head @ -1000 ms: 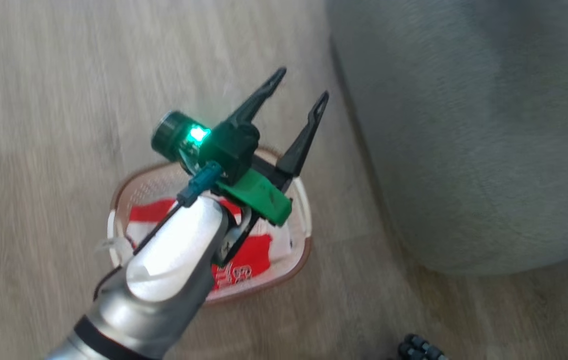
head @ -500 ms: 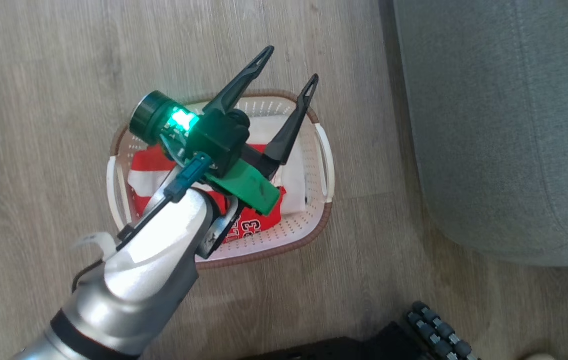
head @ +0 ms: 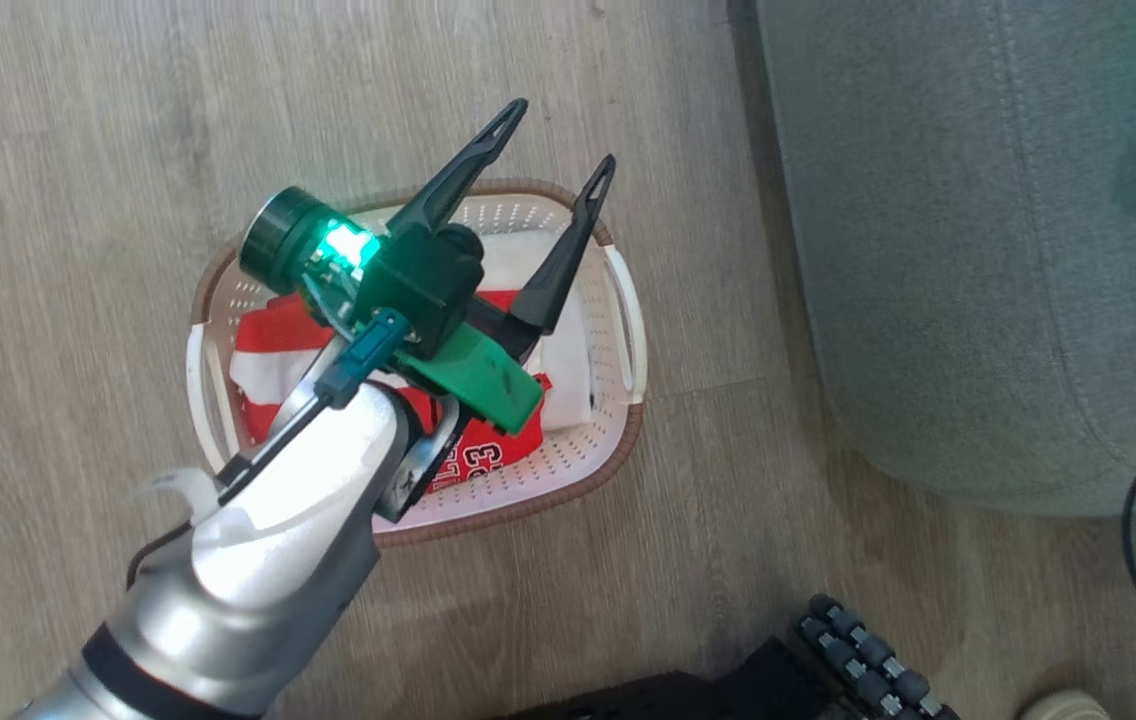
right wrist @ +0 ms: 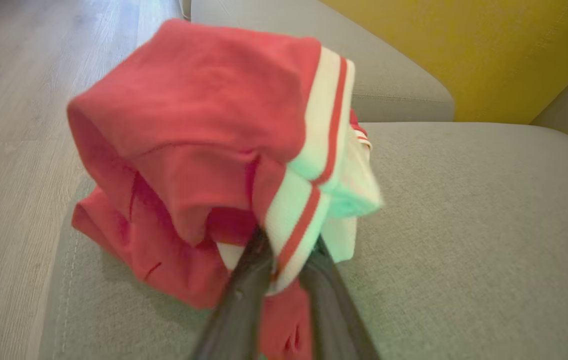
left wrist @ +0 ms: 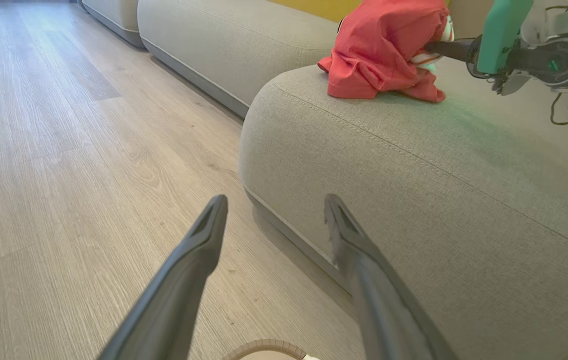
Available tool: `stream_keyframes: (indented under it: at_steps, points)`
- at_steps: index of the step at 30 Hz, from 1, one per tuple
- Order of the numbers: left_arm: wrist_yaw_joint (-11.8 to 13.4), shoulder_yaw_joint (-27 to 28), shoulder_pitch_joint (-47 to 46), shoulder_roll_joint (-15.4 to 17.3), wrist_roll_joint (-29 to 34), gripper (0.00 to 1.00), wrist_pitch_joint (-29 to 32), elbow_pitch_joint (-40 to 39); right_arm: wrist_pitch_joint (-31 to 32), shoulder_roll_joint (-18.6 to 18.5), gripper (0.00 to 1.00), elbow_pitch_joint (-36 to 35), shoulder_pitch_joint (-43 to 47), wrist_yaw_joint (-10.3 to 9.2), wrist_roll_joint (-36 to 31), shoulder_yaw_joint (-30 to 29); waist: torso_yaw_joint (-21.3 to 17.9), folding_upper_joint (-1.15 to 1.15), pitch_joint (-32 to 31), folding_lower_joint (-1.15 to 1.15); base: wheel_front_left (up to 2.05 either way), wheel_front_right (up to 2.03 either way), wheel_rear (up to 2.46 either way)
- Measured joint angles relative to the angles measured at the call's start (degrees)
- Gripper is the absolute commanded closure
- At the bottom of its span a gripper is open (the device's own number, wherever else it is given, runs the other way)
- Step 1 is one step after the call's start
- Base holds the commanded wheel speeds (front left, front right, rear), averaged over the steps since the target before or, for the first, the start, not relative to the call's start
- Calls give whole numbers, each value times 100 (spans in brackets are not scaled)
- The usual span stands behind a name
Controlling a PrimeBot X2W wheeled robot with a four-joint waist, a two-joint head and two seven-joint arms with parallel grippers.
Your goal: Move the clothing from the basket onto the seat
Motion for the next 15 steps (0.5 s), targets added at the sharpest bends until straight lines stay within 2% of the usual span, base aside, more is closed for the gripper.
stream_keyframes:
  at_steps: [7, 15]
  points:
    - [29, 26, 30, 29, -122, 0, -9, 86, 0, 77, 0, -46, 369, 0, 213, 200, -80, 0, -189, 0, 0, 0, 0]
    - [115, 107, 336, 34, -347, 0, -172, 203, 1, 142, 0, -500, 1160, 0, 979, 1038, -184, 0, -630, 0, 0, 0, 0]
